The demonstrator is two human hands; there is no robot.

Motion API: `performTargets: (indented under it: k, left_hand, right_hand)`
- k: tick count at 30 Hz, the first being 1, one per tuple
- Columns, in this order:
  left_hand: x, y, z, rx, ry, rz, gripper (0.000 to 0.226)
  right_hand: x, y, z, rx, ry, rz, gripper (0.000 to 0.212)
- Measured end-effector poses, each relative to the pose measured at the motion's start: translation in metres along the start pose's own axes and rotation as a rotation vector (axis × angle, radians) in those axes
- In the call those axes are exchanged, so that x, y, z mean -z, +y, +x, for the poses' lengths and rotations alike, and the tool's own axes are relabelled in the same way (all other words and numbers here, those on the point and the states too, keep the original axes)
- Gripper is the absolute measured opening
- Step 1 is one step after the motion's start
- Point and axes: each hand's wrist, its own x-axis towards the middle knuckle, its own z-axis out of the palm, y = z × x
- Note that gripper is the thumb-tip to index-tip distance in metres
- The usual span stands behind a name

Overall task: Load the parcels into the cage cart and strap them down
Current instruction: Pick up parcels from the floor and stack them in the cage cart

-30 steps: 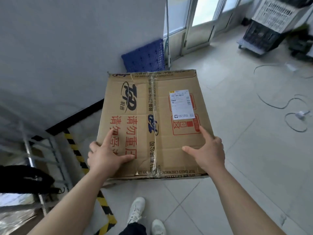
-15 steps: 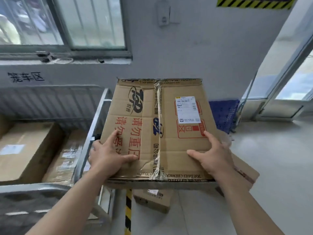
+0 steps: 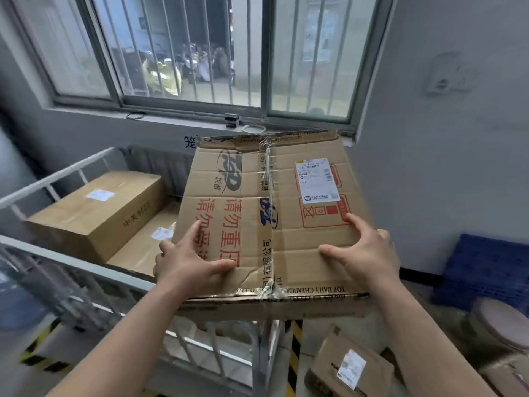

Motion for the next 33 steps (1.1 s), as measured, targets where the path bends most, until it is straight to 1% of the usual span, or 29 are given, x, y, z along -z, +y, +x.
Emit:
performTargets:
  k: [6,12,20,24,27,33]
  left_hand:
    - [0.070,-0.076,0.065,0.068,0.014,0.043,0.119]
    - [0.108,-0.117,0.123,0.118,-0.013,0.063,0.116]
    - [0.114,-0.146,0.223,0.198,-0.060,0.087,0.117]
    - [0.114,-0.152,0.275,0.208,-0.072,0.103,0.115]
    - [0.117,-0.159,0.313,0.226,-0.115,0.130,0.117]
    - [0.114,-0.186,0.384,0.210,-0.183,0.135,0.120]
  right_hand:
    - [-0.087,-0.089,0.006,0.035,-0.066,0.025,0.091]
    - [-0.156,-0.146,0.028,0.022,-0.147,0.011,0.089]
    - [-0.227,-0.195,0.097,0.001,-0.229,-0.011,0.088]
    - [-0.256,-0.214,0.135,-0.029,-0.262,-0.027,0.089]
    - [-0.277,-0.226,0.159,-0.057,-0.293,-0.036,0.092]
    - [-0.323,-0.252,0.181,-0.143,-0.310,-0.052,0.089]
